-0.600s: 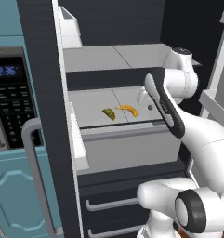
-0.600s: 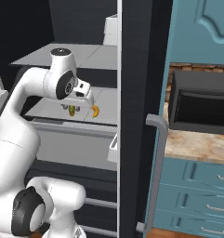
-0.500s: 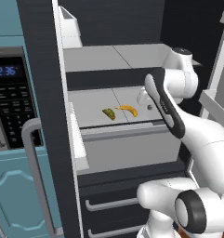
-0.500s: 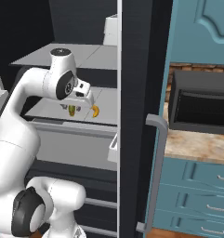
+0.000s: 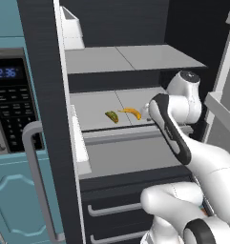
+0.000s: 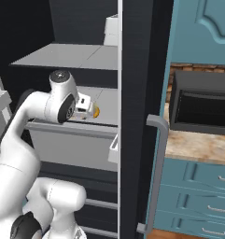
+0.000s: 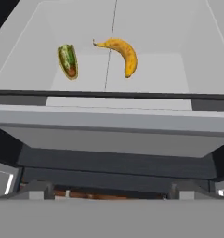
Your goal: Move the banana and tacos from the second highest shelf to the top shelf to make space. Then, place the pitcher from the counter on the cleared second highest shelf.
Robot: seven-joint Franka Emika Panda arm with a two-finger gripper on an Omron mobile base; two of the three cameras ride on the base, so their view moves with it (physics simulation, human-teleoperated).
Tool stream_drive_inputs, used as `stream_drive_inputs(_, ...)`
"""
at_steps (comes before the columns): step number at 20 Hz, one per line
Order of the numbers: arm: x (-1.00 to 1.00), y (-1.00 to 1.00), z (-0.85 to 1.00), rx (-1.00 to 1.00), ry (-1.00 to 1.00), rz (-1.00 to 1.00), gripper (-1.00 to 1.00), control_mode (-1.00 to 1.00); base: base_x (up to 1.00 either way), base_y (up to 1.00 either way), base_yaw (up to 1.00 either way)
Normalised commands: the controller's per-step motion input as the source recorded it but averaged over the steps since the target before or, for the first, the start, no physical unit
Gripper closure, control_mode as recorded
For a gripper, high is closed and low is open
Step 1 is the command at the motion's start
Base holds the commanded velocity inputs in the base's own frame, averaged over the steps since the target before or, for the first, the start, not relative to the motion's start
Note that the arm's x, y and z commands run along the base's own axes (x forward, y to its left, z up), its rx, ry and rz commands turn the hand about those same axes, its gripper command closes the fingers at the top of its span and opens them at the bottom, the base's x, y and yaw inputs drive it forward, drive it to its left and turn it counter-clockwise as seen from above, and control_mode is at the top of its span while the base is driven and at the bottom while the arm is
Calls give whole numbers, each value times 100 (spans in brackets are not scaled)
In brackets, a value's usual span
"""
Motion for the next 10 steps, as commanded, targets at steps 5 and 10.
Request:
stream_drive_inputs(5, 40, -11, -21, 0, 0, 4, -100, -100, 0, 0, 0)
stream_drive_inputs(10, 50, 0, -4, 0, 1, 4, -100, -100, 0, 0, 0)
